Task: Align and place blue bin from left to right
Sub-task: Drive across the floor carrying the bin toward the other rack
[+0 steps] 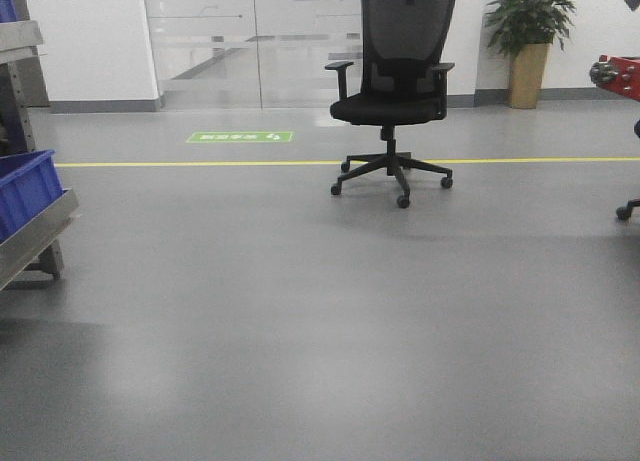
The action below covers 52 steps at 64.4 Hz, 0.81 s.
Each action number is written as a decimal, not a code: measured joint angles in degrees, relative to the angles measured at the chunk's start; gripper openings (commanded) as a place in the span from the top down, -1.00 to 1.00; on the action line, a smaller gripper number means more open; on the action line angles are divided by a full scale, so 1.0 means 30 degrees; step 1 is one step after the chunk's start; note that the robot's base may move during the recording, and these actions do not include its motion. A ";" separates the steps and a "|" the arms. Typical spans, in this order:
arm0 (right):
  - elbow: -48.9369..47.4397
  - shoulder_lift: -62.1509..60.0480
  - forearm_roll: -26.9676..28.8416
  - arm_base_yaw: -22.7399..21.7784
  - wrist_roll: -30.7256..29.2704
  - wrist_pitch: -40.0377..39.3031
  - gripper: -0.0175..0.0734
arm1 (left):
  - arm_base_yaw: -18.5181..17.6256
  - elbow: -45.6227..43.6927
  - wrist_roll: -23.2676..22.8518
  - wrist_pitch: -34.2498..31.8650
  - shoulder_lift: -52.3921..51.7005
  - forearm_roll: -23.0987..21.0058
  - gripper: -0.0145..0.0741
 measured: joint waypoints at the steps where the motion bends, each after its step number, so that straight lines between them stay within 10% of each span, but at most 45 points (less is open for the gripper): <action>1: 0.0000 0.0000 0.0000 0.0000 0.0000 0.0000 0.79 | 0.0000 0.0000 0.0000 0.0000 0.0000 0.0000 0.69; 52: 0.0000 0.0000 0.0126 -0.0073 0.0000 0.0000 0.79 | 0.0000 0.0000 0.0000 -0.0036 0.0000 -0.0036 0.69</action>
